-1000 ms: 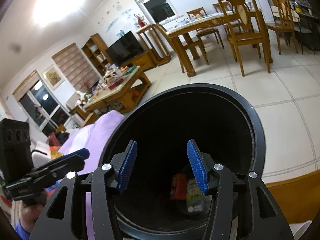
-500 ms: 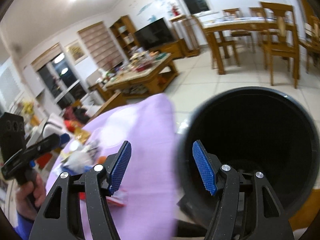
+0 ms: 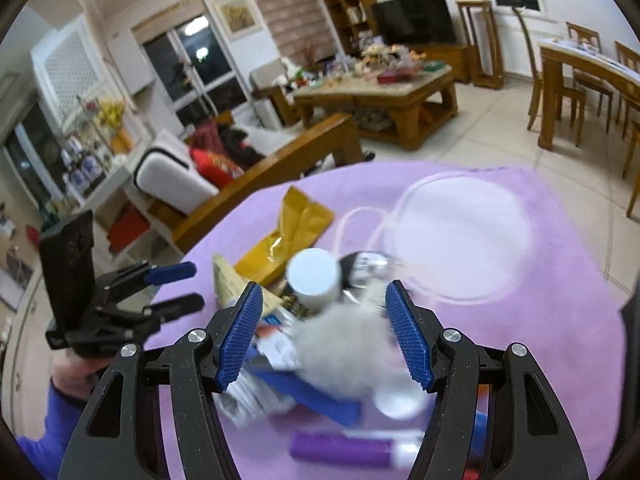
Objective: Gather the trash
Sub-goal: 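Grasp the white round-lidded container with the right tool while the left tool grasps the snack bag, then drop the snack bag and white container into the black bin with both tools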
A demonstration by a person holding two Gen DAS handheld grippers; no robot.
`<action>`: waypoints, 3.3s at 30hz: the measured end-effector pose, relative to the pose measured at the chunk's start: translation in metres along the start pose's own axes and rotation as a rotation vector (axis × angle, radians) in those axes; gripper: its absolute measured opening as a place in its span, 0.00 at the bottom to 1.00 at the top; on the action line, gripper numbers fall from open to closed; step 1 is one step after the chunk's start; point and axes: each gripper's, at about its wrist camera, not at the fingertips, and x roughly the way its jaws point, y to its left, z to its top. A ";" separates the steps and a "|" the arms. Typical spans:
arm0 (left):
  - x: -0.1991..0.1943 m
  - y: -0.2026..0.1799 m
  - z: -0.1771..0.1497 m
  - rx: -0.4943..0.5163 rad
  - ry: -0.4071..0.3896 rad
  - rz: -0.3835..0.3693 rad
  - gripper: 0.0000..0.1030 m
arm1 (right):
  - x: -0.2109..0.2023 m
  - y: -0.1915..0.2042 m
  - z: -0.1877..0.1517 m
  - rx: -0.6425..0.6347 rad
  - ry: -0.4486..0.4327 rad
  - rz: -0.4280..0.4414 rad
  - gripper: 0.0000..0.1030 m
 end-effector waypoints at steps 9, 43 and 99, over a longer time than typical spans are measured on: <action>0.026 -0.002 0.004 0.418 0.009 -0.034 0.79 | 0.069 0.016 0.014 0.026 0.074 -0.056 0.62; 0.075 -0.025 0.033 0.426 0.141 0.022 0.38 | -0.046 -0.002 -0.027 0.032 -0.138 0.025 0.40; 0.214 -0.371 0.095 0.069 0.048 -0.431 0.19 | -0.225 -0.360 -0.196 0.509 -0.341 -0.281 0.40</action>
